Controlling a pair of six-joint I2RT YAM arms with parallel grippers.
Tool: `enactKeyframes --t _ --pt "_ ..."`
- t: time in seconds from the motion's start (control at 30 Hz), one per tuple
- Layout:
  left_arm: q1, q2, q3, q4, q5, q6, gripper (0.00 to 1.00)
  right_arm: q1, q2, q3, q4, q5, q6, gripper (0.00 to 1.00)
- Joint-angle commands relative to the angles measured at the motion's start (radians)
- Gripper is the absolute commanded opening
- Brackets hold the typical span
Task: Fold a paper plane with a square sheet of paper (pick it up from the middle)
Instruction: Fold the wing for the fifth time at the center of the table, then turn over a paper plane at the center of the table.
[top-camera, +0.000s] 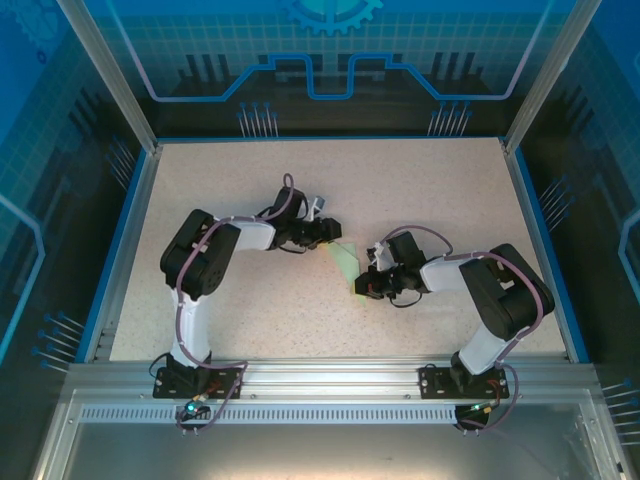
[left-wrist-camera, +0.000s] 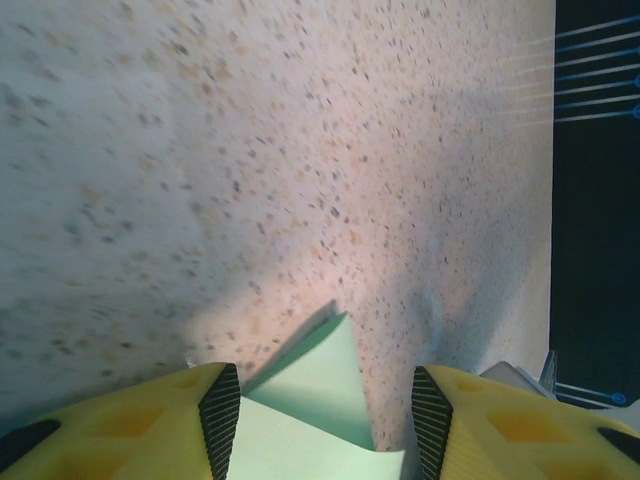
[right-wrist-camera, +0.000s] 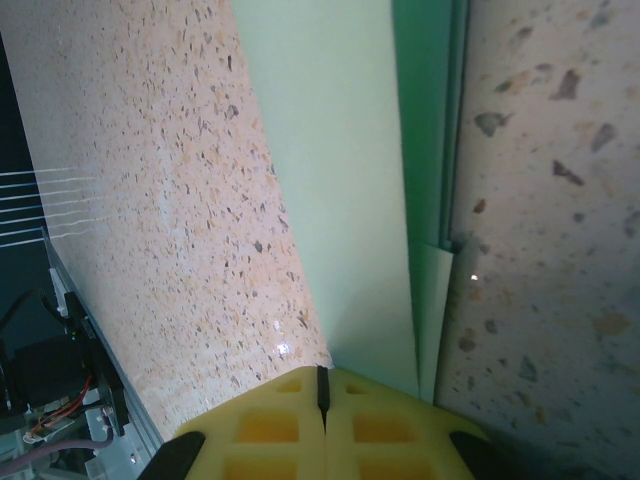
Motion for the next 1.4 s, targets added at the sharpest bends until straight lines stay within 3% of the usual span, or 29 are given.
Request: enactKeyframes --t 0.0,0.23,0.4,0.7,0.97,1.1,1.37 --pt "0.034 0.017 0.029 -0.050 0.001 0.042 0.54 0.002 0.090 -0.058 -0.155 0.121 -0.009 0.00" --pt "0.061 -0.069 0.062 -0.111 -0.003 0.041 0.55 0.002 0.063 -0.055 -0.151 0.116 -0.008 0.01" --pt "0.055 -0.201 -0.027 -0.120 -0.011 0.005 0.55 0.004 0.004 -0.032 -0.181 0.109 -0.011 0.06" --pt "-0.054 -0.420 -0.224 -0.134 -0.119 -0.079 0.56 0.086 -0.195 0.076 -0.220 0.042 -0.031 0.20" --pt "-0.145 -0.484 -0.274 -0.206 -0.239 -0.152 0.61 0.045 -0.479 0.081 -0.476 0.409 -0.087 0.40" --pt "-0.187 -0.439 -0.227 -0.245 -0.269 -0.195 0.65 0.002 -0.432 0.080 -0.453 0.362 -0.107 0.43" --pt "-0.253 -0.284 -0.062 -0.385 -0.297 -0.207 0.66 0.004 -0.254 0.138 -0.391 0.277 -0.151 0.46"
